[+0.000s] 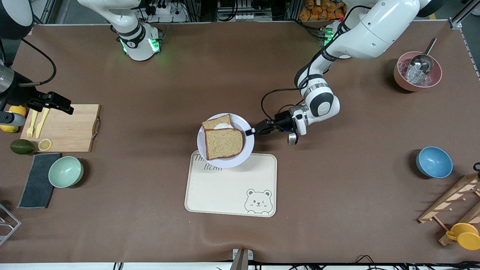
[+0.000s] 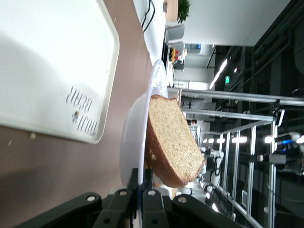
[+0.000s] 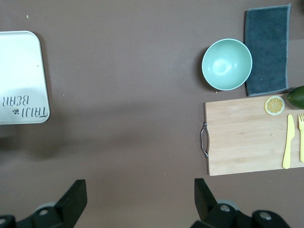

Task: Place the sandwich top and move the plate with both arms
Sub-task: 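Lift and carry the plate with the left gripper onto the bear tray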

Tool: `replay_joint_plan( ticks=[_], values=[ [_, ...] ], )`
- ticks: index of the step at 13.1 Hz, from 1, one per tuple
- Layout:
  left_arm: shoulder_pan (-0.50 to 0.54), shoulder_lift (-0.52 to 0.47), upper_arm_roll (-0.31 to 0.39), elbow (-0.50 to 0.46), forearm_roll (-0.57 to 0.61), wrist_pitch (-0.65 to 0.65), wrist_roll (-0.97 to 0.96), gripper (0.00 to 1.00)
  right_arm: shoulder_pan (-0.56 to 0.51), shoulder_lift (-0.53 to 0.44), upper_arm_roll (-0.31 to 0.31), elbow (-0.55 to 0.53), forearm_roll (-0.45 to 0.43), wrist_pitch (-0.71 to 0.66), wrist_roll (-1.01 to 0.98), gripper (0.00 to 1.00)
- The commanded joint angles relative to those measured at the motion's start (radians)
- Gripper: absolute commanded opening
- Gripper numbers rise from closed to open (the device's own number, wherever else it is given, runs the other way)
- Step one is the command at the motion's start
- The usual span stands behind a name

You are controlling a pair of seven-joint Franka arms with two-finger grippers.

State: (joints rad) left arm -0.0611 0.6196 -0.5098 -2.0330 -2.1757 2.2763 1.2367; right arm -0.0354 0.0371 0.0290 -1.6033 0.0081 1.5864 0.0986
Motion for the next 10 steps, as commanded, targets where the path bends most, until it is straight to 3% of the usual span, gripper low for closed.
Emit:
replay_joint_plan(
  ticks=[1,7,10],
  values=[
    [-0.002,0.073,-0.003,0.118,-0.064,0.046,0.03,0.0,0.009,-0.017,-0.006,-0.01,-0.014,0.006,0.003,1.0],
    [-0.049,0.201,0.057,0.281,-0.113,0.089,0.035,0.0,0.009,-0.016,-0.004,-0.007,-0.005,0.006,0.006,1.0],
    [-0.166,0.279,0.17,0.384,-0.217,0.089,0.084,0.0,0.009,-0.014,-0.006,-0.007,-0.003,0.004,0.006,1.0]
  ],
)
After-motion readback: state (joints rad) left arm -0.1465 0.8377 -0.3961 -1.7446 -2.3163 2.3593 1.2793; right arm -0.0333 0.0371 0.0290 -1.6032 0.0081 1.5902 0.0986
